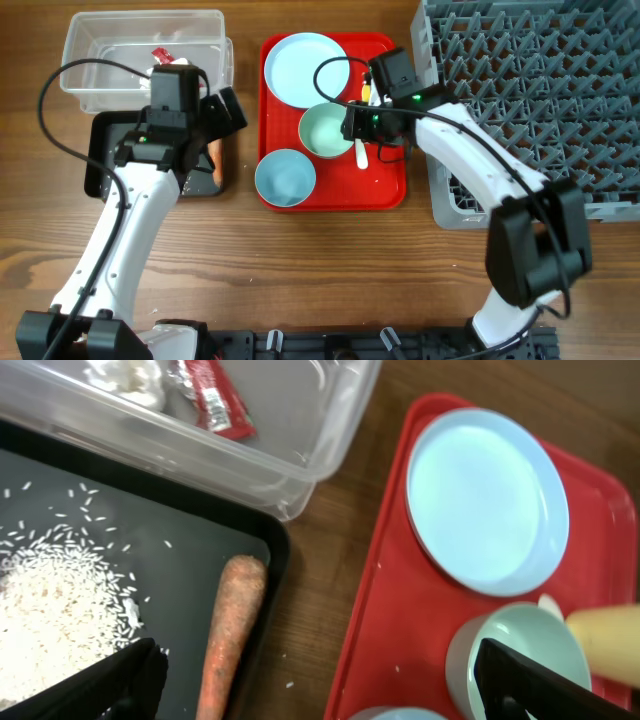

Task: Sort waste into correct bins and load items into the dishwasher rack
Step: 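Move right gripper from the rack over the green bowl on the red tray, then grasp the green bowl rim with right gripper and lift it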

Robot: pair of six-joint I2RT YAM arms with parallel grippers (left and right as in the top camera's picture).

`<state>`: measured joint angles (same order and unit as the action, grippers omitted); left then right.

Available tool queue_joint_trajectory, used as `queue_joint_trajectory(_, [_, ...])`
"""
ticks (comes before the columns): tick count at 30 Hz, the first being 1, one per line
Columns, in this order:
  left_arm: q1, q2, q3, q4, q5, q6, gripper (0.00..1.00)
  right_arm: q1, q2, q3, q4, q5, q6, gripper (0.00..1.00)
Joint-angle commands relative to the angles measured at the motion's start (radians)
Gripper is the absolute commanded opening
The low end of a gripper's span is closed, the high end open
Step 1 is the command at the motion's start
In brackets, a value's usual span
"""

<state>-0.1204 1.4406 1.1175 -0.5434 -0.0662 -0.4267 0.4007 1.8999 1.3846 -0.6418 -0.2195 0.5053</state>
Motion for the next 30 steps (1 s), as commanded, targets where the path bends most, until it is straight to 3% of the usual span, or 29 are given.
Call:
queue_joint_trajectory(1, [0.010,0.005,0.001,0.005,-0.022,-0.053,1.00,0.002,0.071,0.014,0.017,0.029,0.016,0.53])
queue_joint_trajectory(7, [0.009,0.005,0.001,0.005,-0.022,-0.053,1.00,0.019,0.076,0.014,0.029,0.197,-0.016,0.41])
queue_joint_trajectory(12, [0.009,0.005,0.001,0.005,-0.022,-0.053,1.00,0.055,0.079,0.014,0.044,0.280,-0.043,0.41])
queue_joint_trajectory(18, [0.009,0.005,0.001,0.005,-0.022,-0.053,1.00,0.087,0.098,0.014,0.066,0.299,-0.062,0.40])
queue_joint_trajectory(26, [0.009,0.005,0.001,0.005,-0.022,-0.053,1.00,0.087,0.109,0.014,0.068,0.299,-0.088,0.22])
queue_joint_trajectory(30, [0.009,0.005,0.001,0.005,-0.022,-0.053,1.00,0.087,0.117,0.014,0.086,0.299,-0.120,0.22])
